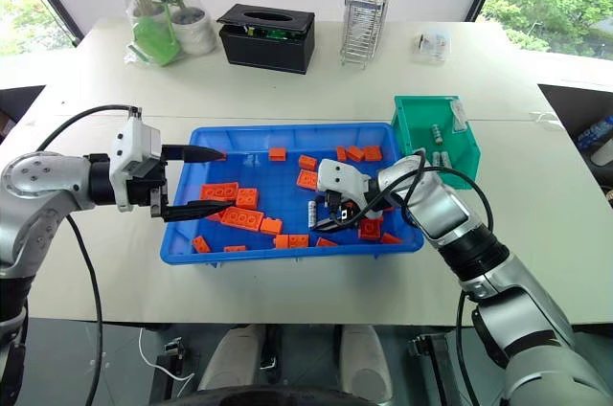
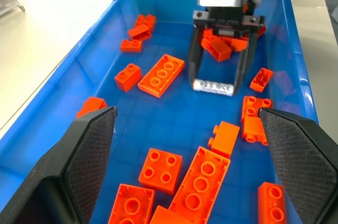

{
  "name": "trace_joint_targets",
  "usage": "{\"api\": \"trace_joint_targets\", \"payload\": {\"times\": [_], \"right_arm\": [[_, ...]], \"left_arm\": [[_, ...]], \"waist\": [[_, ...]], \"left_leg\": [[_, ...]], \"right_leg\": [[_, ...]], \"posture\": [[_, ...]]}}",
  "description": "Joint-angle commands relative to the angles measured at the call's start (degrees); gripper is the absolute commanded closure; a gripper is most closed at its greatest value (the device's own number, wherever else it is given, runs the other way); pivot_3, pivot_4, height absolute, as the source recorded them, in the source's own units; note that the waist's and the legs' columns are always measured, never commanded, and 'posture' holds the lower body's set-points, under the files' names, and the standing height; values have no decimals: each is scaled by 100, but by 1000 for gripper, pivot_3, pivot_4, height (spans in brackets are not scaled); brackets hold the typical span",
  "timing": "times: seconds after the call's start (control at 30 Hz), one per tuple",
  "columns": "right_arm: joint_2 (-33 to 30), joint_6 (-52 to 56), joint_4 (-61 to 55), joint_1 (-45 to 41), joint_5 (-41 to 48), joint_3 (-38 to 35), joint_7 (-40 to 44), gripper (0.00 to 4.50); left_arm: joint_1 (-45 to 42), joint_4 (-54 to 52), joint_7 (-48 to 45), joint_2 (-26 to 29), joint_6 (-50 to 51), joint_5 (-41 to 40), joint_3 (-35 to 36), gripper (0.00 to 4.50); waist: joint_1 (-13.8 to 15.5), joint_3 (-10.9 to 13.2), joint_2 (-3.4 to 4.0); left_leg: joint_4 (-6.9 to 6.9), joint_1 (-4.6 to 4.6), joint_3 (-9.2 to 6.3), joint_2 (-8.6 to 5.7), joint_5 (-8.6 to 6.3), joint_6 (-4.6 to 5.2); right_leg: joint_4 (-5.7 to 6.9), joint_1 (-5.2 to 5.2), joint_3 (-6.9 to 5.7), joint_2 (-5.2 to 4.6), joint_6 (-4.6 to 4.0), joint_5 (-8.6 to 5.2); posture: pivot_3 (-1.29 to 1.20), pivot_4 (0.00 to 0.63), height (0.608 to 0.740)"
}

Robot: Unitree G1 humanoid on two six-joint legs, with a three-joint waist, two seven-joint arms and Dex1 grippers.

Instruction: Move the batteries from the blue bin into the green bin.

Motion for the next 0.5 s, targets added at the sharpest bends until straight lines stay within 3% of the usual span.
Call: {"api": "trace_joint_targets", "payload": {"times": [0.03,0.2,0.47,0.5], "right_arm": [[-292,711,-428,-647,700,-1154,22,2268],[-1101,829,72,-1051,795,-1951,6,2268],[-1832,277,1558,-1045,244,-2246,-431,2268],[-1850,189,1725,-1030,165,-2251,-534,1767]], "left_arm": [[-103,-26,-44,28,-84,-34,94,0],[-77,36,-97,8,-150,-1,78,0],[-103,269,-210,19,-296,51,71,0],[-107,308,-224,27,-317,58,83,0]], "waist": [[1,3,3],[33,1,0],[-31,0,0],[-33,1,0]], "left_leg": [[0,-1,0,1,0,0],[-2,-1,0,1,-1,0],[-4,0,18,-1,-1,1],[-4,0,19,-1,-1,1]], "right_leg": [[0,-2,0,-1,0,0],[-2,0,-4,-3,-8,-4],[-7,-4,0,-9,-9,-5],[-6,-4,0,-7,-9,-5]], "posture": [[0,150,736],[0,150,736],[0,150,736],[0,150,736]]}}
